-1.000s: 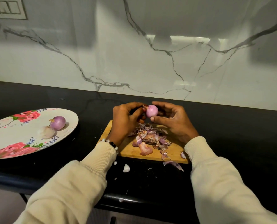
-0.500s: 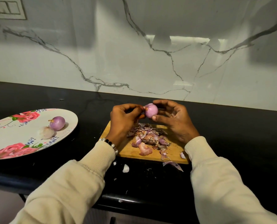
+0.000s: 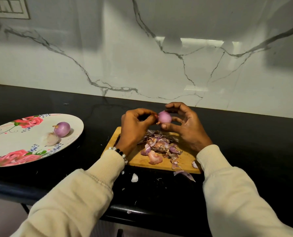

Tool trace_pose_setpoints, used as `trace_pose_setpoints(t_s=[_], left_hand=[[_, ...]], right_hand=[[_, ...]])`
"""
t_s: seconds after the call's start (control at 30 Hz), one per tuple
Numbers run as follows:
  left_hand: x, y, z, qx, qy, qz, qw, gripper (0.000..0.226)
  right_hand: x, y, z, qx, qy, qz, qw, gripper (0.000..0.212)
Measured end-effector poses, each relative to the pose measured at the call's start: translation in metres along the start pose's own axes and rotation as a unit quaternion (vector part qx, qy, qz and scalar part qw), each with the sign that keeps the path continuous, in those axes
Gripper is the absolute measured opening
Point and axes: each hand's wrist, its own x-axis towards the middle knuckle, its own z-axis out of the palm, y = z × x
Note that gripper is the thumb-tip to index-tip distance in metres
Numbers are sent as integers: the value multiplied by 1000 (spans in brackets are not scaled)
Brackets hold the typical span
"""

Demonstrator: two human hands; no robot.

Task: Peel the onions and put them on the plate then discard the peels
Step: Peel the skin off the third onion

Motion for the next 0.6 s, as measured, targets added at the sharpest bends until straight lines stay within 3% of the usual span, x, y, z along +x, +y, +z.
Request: trace_pose_setpoints(t_s=[0.13, 0.3, 0.4, 0.5, 0.6], left_hand=[[2, -4, 1, 70, 2, 45, 997, 9], [6, -10, 4, 72, 0, 4, 997, 11], [3, -8, 8, -52, -16, -91, 994, 26], [1, 0, 9, -212, -32, -196, 957, 18], [5, 0, 8, -277, -9, -243, 929, 19]], right_hand=[[0, 2, 2, -41, -6, -5, 999, 49], [-1, 3, 5, -48, 7, -20, 999, 47], [-1, 5, 7, -36, 12, -31, 999, 46], [1, 6, 7, -17, 11, -34, 999, 46], [1, 6, 7, -7, 3, -36, 999, 47]])
